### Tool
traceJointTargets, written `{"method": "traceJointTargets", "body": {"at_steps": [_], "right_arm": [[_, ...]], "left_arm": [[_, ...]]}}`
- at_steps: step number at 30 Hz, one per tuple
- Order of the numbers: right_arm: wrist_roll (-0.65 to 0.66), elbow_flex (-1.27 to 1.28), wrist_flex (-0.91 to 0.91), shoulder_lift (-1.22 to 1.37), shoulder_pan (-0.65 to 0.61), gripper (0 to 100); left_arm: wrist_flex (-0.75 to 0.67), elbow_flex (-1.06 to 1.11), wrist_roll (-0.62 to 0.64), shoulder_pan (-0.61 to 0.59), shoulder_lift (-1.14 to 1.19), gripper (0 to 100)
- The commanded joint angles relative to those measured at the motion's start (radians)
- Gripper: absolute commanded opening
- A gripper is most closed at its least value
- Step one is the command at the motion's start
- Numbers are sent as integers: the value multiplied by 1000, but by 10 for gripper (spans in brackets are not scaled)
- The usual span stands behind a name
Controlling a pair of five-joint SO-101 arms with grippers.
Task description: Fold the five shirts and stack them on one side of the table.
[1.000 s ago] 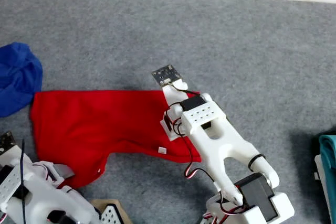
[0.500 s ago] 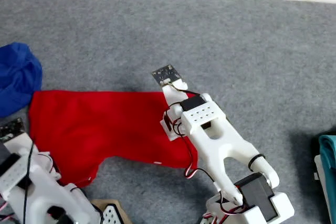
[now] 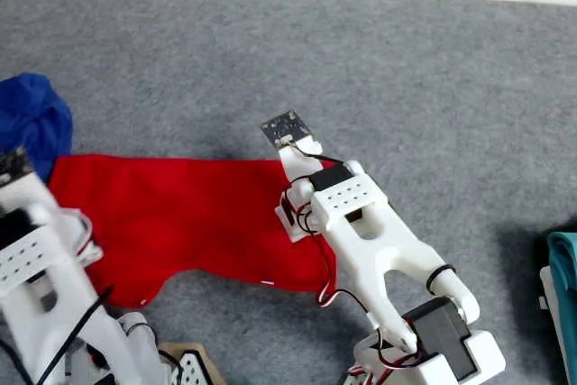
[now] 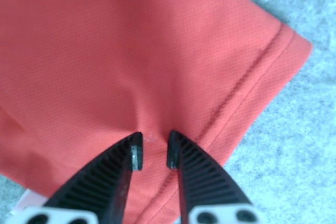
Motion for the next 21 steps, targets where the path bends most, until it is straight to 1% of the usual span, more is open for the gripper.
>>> {"method": "traceJointTargets", "body": {"at_steps": [1,4,8,13,17,19,21], "right_arm": [[11,-18,4,-7,-15,98],[11,-18,4,-7,-15,98],[46,-18,4,-7,-15,98],[57,-18,4,-7,-15,98],[58,-18,2,-7,-16,98],[58,-18,2,-7,-16,98],[58,-18,2,-7,-16,98]], "left_arm": [[-81,-41,120,101,-1,6],[-161,-41,198,133,-1,6],[-239,-41,245,153,30,6],[-371,-65,272,153,272,6],[-391,-174,273,151,475,6],[-391,-237,276,151,538,6],[-390,-291,311,151,573,6]]}}
